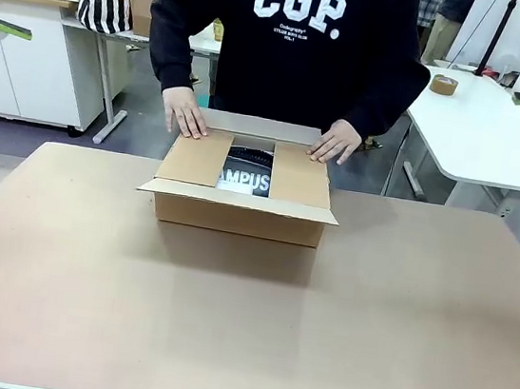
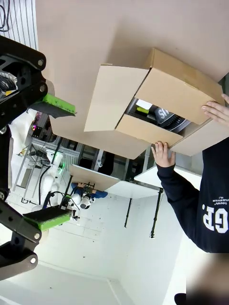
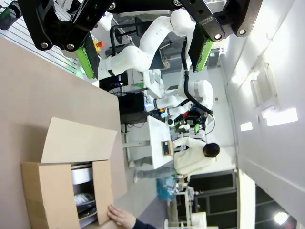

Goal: Pack the gift set into the box.
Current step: Press and hold the closed box until the human finishes sealing it.

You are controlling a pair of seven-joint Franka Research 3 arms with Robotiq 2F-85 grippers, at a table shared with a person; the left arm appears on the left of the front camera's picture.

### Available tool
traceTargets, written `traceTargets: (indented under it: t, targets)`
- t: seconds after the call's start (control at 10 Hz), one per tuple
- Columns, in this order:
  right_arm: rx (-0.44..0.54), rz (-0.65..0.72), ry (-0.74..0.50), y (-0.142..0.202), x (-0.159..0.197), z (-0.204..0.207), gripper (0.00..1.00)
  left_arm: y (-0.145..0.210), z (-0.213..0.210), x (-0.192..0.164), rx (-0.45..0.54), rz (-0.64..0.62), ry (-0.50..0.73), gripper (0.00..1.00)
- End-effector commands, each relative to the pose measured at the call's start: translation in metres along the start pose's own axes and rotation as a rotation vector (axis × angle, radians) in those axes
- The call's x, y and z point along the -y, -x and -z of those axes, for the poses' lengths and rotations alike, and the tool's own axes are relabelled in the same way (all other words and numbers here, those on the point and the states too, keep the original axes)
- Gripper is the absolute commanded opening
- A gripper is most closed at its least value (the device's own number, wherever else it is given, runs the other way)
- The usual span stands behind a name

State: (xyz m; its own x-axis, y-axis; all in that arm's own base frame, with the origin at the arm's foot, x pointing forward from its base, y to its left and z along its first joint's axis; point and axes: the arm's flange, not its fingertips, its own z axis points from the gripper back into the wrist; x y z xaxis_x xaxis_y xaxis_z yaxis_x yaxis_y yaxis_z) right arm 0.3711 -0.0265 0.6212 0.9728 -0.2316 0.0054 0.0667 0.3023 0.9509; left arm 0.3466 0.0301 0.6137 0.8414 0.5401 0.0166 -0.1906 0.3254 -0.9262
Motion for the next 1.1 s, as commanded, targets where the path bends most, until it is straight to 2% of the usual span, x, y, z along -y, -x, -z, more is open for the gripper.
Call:
traceTargets:
  t: [0.0, 1.0]
  targets:
    - [-0.009, 0.003, 0.012, 0.0004, -0.0013, -0.0029, 1.0, 0.0002, -0.0012, -0.0003, -0.008, 0.007, 0.013, 1.0]
    - [-0.009, 0.003, 0.012, 0.0004, -0.0013, -0.0029, 1.0, 0.0002, -0.0012, -0.0003, -0.008, 0.007, 0.013, 1.0]
